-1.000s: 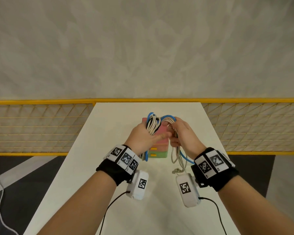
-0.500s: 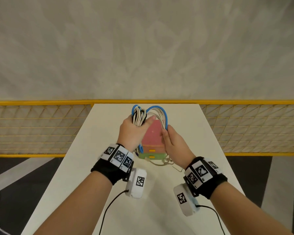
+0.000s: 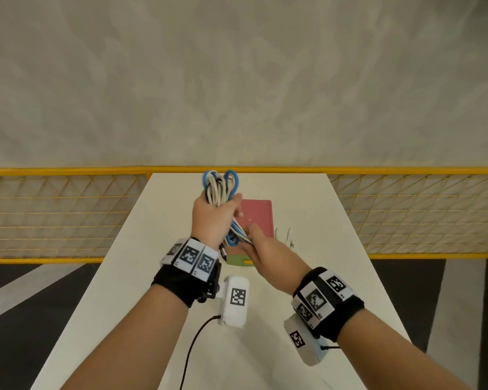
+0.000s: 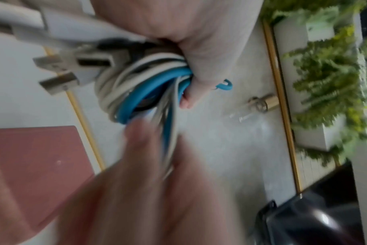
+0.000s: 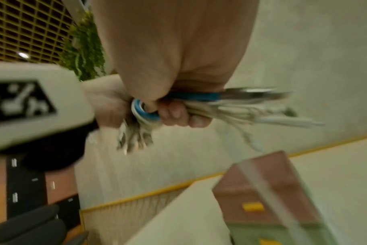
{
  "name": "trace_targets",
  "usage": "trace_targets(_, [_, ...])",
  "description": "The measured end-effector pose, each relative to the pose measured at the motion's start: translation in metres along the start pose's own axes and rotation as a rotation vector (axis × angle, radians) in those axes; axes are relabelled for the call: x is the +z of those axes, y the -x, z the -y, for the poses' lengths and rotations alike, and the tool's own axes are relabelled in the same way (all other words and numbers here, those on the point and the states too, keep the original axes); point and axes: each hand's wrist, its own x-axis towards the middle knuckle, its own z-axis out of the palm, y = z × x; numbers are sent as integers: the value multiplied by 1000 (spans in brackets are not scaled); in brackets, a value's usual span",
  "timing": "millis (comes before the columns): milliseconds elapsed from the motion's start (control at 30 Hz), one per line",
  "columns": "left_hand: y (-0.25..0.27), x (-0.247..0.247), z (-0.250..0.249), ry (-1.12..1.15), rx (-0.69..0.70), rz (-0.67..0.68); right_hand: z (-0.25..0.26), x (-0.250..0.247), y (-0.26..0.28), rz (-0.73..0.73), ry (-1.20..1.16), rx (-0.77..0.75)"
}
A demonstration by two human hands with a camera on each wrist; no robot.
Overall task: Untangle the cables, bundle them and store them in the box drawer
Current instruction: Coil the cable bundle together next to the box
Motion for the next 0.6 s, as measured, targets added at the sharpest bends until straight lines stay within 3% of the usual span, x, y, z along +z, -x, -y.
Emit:
trace_targets(233, [1, -9, -8, 61, 99, 38, -35, 12, 8, 121, 17, 142])
trace_targets(300, [5, -6, -5, 41, 120, 79, -21, 1, -2, 100, -253, 174])
trace_targets(367, [11, -2, -3, 52, 126, 124, -7, -5, -13, 27, -552, 106])
trace_targets(400, [14, 1, -2, 57, 132, 137, -3, -3, -17, -5, -589, 78])
trace_targets(500, [20, 3, -6, 57, 143, 164, -1, 8, -17, -48, -628, 105])
trace_targets(600, [17, -4, -12, 158, 114, 211, -15, 22, -6, 52, -461, 125])
